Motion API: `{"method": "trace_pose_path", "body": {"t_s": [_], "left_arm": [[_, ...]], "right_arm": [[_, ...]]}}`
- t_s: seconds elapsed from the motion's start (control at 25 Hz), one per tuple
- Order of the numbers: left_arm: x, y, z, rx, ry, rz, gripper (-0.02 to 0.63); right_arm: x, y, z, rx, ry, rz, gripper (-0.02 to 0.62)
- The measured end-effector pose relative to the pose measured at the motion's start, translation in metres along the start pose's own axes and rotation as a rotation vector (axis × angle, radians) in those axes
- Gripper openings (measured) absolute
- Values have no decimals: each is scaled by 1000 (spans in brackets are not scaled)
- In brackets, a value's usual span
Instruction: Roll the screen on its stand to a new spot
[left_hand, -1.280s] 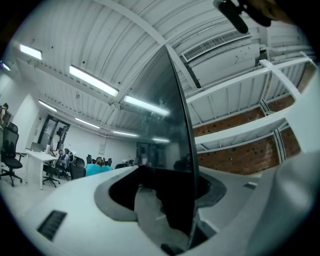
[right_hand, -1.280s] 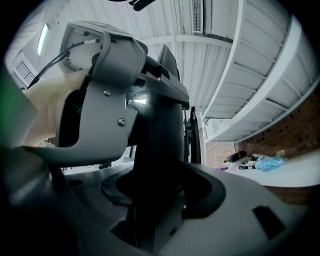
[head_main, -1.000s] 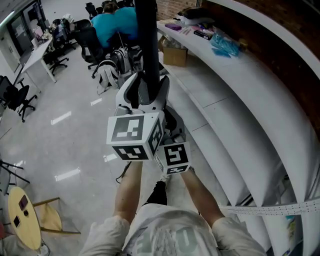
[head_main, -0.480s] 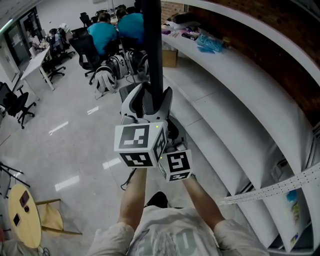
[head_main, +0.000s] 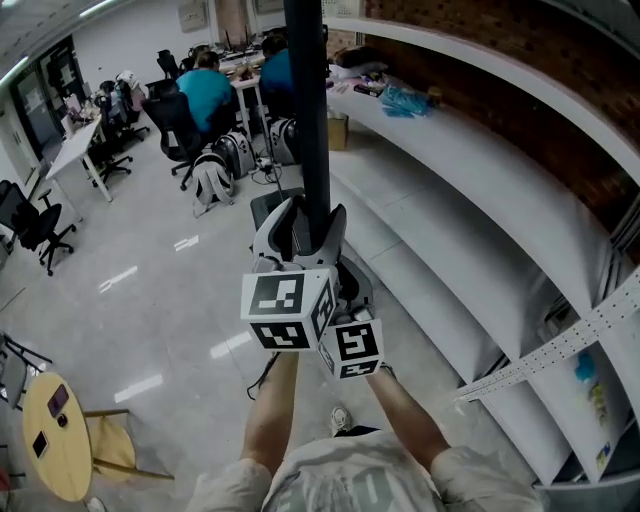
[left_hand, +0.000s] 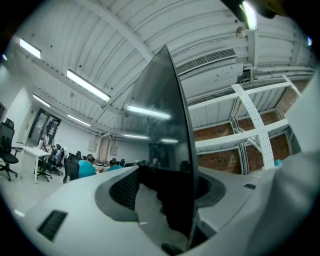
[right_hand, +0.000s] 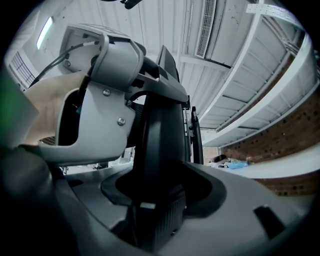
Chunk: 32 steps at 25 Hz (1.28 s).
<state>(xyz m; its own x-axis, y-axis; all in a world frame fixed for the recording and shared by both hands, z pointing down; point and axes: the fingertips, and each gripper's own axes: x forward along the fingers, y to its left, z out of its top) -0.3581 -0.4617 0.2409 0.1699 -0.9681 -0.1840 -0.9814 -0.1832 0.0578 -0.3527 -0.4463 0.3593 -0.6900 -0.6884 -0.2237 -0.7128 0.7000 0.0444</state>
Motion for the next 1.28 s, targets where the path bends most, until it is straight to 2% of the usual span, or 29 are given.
{"method": "trace_pose_path", "body": {"t_s": [0.36, 0.72, 1.28], "left_arm": [[-62, -32, 9, -10, 6, -21, 275], [-104, -82, 13, -9, 12, -35, 275], [-177, -200, 22, -8, 14, 15, 270]], "right_arm": [[-60, 33, 13, -10, 22, -17, 242], [-123, 39, 32, -11, 25, -32, 242], [-259, 31, 65, -1, 36, 25, 247]]}}
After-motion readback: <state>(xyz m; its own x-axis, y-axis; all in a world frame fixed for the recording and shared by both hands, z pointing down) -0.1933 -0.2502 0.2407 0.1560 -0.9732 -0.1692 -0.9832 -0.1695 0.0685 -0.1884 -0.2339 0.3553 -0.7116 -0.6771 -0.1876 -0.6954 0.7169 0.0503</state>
